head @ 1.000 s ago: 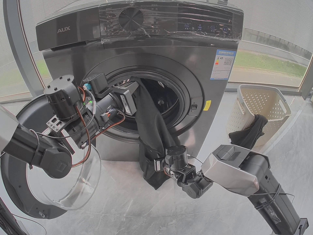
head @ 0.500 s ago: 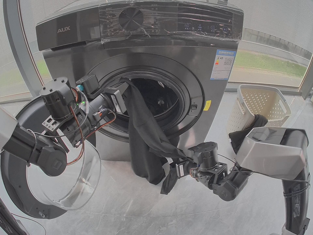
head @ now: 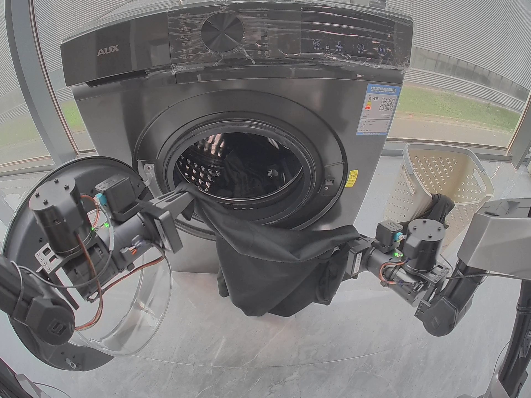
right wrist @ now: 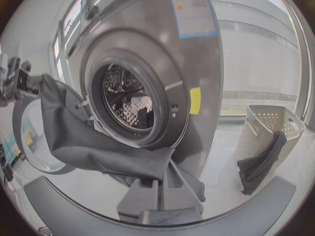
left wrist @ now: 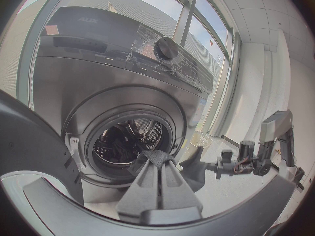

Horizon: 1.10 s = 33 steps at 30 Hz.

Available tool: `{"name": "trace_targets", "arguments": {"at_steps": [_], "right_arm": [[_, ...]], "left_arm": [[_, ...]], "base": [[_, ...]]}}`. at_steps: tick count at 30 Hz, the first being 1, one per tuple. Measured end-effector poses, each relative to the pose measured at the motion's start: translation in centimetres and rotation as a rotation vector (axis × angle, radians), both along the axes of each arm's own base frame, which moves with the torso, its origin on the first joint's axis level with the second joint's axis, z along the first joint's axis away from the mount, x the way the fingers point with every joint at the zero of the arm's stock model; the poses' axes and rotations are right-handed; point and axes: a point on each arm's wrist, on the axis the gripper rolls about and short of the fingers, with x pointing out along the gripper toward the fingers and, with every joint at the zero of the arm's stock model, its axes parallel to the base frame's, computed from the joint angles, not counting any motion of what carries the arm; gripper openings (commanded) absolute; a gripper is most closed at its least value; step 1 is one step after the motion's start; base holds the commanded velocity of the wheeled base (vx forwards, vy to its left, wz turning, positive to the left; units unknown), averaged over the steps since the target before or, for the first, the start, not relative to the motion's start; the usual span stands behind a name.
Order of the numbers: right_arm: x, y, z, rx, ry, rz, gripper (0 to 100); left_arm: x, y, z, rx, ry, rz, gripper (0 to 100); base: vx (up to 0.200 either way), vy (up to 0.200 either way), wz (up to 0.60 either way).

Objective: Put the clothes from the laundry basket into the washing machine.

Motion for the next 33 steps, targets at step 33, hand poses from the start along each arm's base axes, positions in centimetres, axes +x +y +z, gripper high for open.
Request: {"name": "trace_targets", "arguments": {"at_steps": [33], "right_arm": [[-2.3, 1.0, 8.1, 0.282, -0.215, 0.052, 0]], "left_arm": [[-2.8, 4.2, -3.1, 0.118, 0.062, 0.073, 0]], "base": [[0.000, 0.000, 0.00]]}}
